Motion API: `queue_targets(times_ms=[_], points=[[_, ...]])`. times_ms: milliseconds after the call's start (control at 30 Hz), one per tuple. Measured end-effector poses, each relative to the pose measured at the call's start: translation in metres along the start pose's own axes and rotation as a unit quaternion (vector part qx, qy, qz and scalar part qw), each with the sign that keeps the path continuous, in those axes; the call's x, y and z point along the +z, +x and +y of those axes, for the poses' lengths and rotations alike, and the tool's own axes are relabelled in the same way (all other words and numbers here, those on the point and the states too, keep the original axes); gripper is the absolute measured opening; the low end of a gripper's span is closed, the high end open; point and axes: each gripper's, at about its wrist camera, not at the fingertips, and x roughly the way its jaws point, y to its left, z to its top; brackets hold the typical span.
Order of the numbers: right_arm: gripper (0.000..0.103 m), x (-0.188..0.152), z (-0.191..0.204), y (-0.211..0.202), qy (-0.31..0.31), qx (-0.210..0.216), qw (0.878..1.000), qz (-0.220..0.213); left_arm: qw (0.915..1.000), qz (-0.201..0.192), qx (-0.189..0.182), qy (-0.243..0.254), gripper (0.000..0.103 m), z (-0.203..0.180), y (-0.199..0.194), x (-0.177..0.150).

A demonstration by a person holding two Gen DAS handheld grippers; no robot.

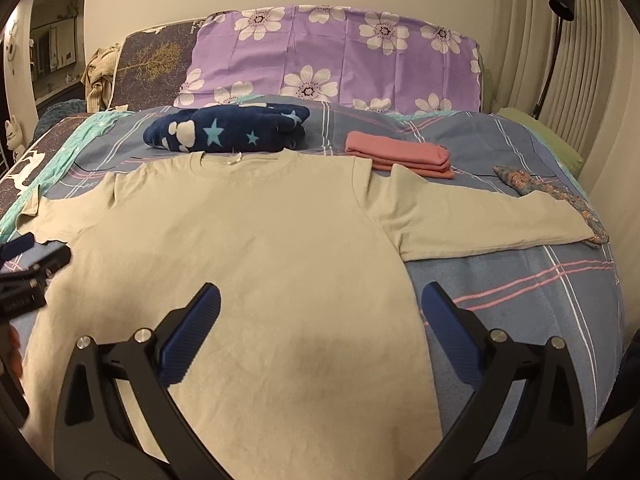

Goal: Fold small clothes
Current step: 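Lower the left tool to the shirt's side edge and grasp it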

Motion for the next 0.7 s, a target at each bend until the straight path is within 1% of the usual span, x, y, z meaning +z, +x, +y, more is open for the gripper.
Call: queue_targets(times_ms=[67,100,167,233,267,333,400,467,500,567,600,633,667,700], points=[[0.101,-0.002,-0.003,0.004,0.001,-0.005,1.0,0.006,0.9996,0.016,0.02,-0.011,0.102,0.029,0.011,0.0],[0.101,-0.003,-0.004,0.007,0.0,-0.01,1.0,0.01,0.9989,0.023,0.037,-0.018,0.102,0.048,0.017,0.001],[0.101,-0.004,-0.005,0.011,-0.002,-0.015,1.0,0.014,0.9956,0.032,0.083,-0.029,0.097,0.087,0.027,0.005],[0.101,-0.004,-0.007,0.014,-0.002,-0.021,1.0,0.018,0.9874,0.043,0.149,-0.031,0.089,0.131,0.039,0.012],[0.101,-0.004,-0.008,0.015,-0.001,-0.023,1.0,0.019,0.9824,0.05,0.177,-0.032,0.086,0.153,0.046,0.014],[0.101,-0.005,-0.011,0.018,0.003,-0.029,0.999,0.023,0.9709,0.074,0.225,-0.035,0.077,0.202,0.063,0.019],[0.101,-0.005,-0.012,0.022,0.006,-0.034,0.999,0.028,0.9611,0.092,0.257,-0.04,0.071,0.238,0.075,0.02],[0.101,-0.006,-0.014,0.026,0.009,-0.039,0.999,0.036,0.9555,0.111,0.27,-0.043,0.067,0.267,0.087,0.021],[0.101,-0.006,-0.015,0.027,0.01,-0.043,0.998,0.04,0.9526,0.12,0.277,-0.036,0.063,0.278,0.095,0.022],[0.101,-0.006,-0.015,0.03,0.012,-0.05,0.998,0.045,0.9464,0.133,0.294,-0.013,0.058,0.284,0.108,0.026],[0.101,-0.005,-0.015,0.032,0.012,-0.052,0.997,0.047,0.9439,0.136,0.301,-0.001,0.052,0.287,0.115,0.028],[0.101,-0.005,-0.014,0.033,0.012,-0.055,0.997,0.048,0.943,0.138,0.303,0.003,0.043,0.289,0.12,0.03],[0.101,-0.004,-0.014,0.033,0.012,-0.056,0.997,0.048,0.9427,0.137,0.304,0.004,0.038,0.29,0.123,0.033],[0.101,-0.004,-0.013,0.034,0.013,-0.056,0.997,0.05,0.9428,0.135,0.305,0.002,0.026,0.291,0.125,0.036]])
